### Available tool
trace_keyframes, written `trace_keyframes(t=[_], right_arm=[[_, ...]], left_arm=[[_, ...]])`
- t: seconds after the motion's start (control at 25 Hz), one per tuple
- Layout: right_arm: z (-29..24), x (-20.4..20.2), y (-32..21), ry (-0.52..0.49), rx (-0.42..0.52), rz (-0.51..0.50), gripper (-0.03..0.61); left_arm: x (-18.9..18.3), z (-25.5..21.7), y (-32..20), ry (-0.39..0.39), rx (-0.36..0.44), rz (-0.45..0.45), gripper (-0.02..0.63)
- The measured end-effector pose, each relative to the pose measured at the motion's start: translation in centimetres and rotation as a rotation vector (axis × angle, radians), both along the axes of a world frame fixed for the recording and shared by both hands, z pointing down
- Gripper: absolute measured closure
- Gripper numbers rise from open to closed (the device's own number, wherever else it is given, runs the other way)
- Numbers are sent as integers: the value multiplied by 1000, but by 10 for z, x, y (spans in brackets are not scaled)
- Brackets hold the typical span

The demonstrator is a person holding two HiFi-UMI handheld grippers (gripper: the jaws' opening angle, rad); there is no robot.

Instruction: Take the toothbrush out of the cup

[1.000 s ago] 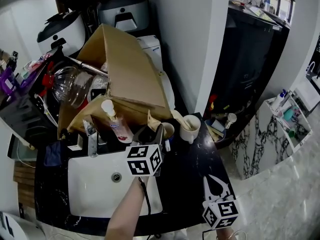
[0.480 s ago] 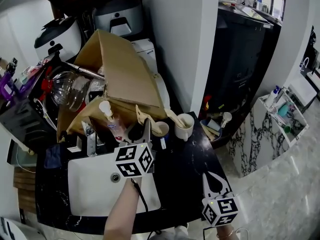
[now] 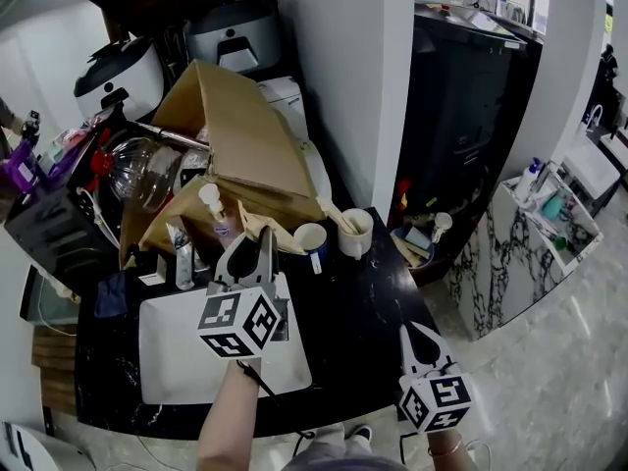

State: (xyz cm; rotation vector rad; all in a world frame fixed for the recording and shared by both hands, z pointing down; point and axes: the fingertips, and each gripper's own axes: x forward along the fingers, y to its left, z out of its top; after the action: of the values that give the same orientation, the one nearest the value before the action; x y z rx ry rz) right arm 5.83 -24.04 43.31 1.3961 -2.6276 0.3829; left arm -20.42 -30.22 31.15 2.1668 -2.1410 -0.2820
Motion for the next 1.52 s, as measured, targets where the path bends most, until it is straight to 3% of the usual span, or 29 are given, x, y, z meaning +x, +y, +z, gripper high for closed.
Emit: trace_keyframes(t=[0.28, 0.56, 0.72, 0.88, 0.96, 1.52], right_arm=[[-8, 21, 12, -12, 19, 22, 577], [-9, 34, 28, -13, 20, 30, 577], [-8, 45, 35, -15, 14, 53, 577], [-5, 56, 40, -12, 9, 73, 577], [-4, 61, 41, -13, 6, 87, 577], [5, 92, 39, -10, -16, 187, 577]], left_arm=[[20, 15, 40, -79, -42, -5, 555], [57, 63, 49, -239, -182, 52, 555], [70, 84, 45, -291, -254, 81, 555], [82, 101, 39, -438, -344, 89, 555], [92, 110, 35, -505, -376, 113, 555], [156, 163, -5, -744, -529, 327, 552]])
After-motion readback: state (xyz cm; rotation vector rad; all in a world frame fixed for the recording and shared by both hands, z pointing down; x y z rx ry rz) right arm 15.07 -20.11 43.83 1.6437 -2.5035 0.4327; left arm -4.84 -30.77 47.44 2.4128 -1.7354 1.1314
